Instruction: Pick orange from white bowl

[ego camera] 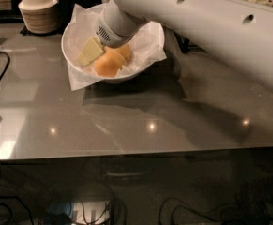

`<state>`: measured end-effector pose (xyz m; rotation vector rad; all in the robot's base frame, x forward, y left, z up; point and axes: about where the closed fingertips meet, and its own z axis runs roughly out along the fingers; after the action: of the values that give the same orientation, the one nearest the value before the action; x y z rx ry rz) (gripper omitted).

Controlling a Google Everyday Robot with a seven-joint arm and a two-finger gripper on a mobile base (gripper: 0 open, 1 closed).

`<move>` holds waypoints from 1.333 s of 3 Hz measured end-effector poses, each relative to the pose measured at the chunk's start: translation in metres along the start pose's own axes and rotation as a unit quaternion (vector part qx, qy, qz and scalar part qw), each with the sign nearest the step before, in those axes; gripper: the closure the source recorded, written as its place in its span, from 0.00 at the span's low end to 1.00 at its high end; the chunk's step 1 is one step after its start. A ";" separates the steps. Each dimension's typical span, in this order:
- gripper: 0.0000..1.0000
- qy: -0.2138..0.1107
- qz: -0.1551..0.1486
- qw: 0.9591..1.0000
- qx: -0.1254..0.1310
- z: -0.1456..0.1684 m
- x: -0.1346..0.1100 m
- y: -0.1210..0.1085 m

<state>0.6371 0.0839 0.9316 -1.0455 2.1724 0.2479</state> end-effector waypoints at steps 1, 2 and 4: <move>0.14 0.004 0.041 0.999 0.030 0.003 0.010 0.010; 0.20 0.007 0.111 0.993 0.045 0.009 0.022 0.004; 0.18 -0.017 0.188 0.977 0.095 -0.030 0.024 -0.043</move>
Offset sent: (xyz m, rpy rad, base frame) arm -0.0033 -0.0184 -0.0402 0.1416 0.1264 -0.3859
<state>0.6436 0.0276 0.9434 -0.5163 2.2984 0.2210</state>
